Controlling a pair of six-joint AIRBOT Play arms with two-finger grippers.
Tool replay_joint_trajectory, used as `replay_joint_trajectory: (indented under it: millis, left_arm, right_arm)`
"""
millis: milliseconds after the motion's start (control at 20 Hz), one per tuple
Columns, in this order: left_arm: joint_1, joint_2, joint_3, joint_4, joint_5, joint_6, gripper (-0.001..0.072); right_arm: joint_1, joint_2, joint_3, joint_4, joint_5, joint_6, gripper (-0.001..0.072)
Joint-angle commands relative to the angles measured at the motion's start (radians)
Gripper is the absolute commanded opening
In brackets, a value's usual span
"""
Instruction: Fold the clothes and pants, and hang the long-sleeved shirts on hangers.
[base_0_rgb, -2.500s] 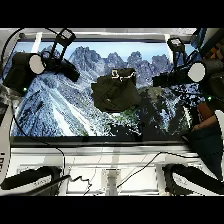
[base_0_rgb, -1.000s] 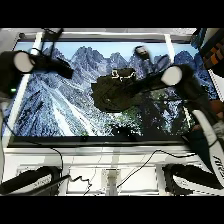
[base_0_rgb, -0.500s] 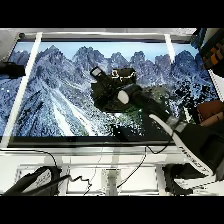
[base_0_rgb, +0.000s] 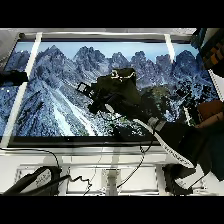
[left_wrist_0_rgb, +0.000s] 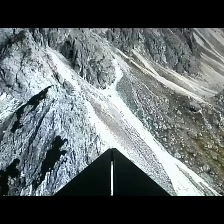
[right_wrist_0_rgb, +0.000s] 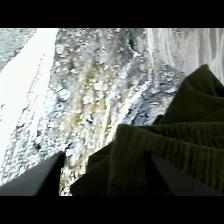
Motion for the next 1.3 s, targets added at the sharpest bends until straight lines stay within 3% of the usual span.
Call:
replay_joint_trajectory:
  millis: [0,150,400,600,650,700,750,950,1250]
  left_arm:
    - [0.001,-0.003,-0.013,-0.003,0.006,0.0,0.0015]
    - [0.0,-0.003,-0.013,-0.024,0.008,0.0,0.0016]
    - [-0.001,-0.003,-0.013,-0.093,0.007,0.0,0.0018]
    - [-0.001,-0.003,-0.013,-0.107,0.003,0.0,0.0027]
    - [-0.001,-0.003,-0.013,-0.108,0.003,0.0,0.0027]
    - [-0.001,-0.003,-0.013,-0.107,0.004,0.0,0.0027]
    - [-0.001,-0.003,-0.013,-0.107,0.004,0.0,0.0027]
    - [-0.001,-0.003,-0.013,-0.107,0.004,0.0,0.0026]
    - [-0.001,-0.003,-0.013,-0.107,0.004,0.0,0.0026]
  right_arm:
    - [-0.02,-0.017,0.009,-0.066,-0.049,0.098,0.0358]
    - [-0.054,-0.016,0.026,-0.076,-0.032,0.1,0.0039]
    - [-0.095,0.008,0.164,-0.082,0.147,0.209,0.0037]
    - [-0.103,0.028,0.23,-0.014,0.248,0.211,0.0048]
    - [-0.097,0.025,0.23,0.021,0.282,0.21,0.02]
    - [-0.085,0.02,0.23,0.027,0.305,0.209,0.048]
    - [-0.069,0.012,0.23,0.023,0.323,0.208,0.0709]
    - [0.002,-0.032,0.224,0.01,0.33,0.119,0.0697]
    - [0.039,-0.114,0.223,-0.117,0.375,0.111,0.0697]
